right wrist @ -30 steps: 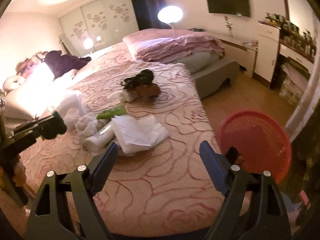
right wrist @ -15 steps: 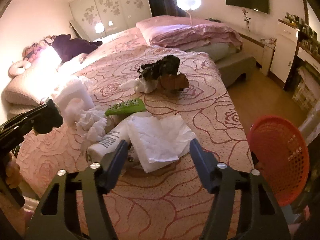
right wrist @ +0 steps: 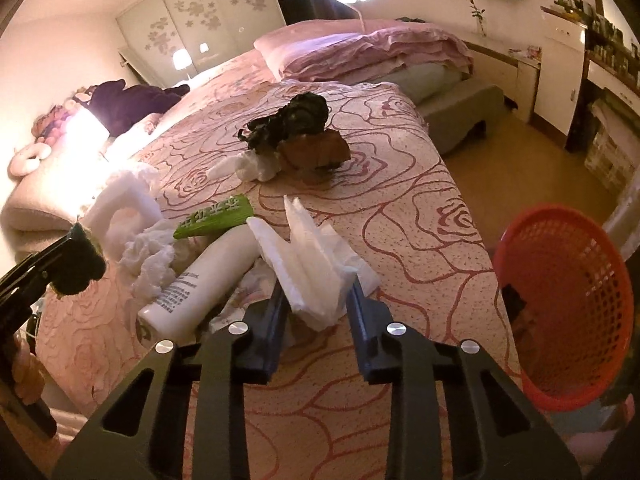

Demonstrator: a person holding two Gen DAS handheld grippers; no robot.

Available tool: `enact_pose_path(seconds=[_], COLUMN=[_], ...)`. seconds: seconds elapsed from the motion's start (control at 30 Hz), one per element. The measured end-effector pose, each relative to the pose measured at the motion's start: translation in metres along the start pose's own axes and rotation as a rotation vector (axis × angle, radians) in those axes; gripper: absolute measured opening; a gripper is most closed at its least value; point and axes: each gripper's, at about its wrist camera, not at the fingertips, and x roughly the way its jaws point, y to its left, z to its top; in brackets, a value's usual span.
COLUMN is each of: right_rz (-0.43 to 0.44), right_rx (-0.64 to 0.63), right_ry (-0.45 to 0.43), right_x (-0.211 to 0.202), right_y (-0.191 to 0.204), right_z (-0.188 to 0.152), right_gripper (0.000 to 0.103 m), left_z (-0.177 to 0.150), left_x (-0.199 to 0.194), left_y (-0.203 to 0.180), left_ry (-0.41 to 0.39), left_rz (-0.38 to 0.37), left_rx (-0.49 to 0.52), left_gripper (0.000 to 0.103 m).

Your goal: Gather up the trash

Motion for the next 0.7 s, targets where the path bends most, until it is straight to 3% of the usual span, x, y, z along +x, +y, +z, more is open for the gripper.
enact_pose_path(seconds=[0.33, 0.7], right_rz=[0.047, 0.011], right_rx=[-0.04, -0.065], right_ry=[-0.028, -0.08], right_x=[-0.002, -0.017], right_y=[0.009, 0.013], right_z=[0.004, 0.004], right_gripper=[0.021, 0.011], left_z=[0.0, 0.002], left_x=[-0.001, -0.004], left_y=[-0.002, -0.009], left_ry=[-0.003, -0.01], left_rz=[-0.001, -0.005], left_rx=[0.001, 0.003], left_gripper=[0.025, 0.025])
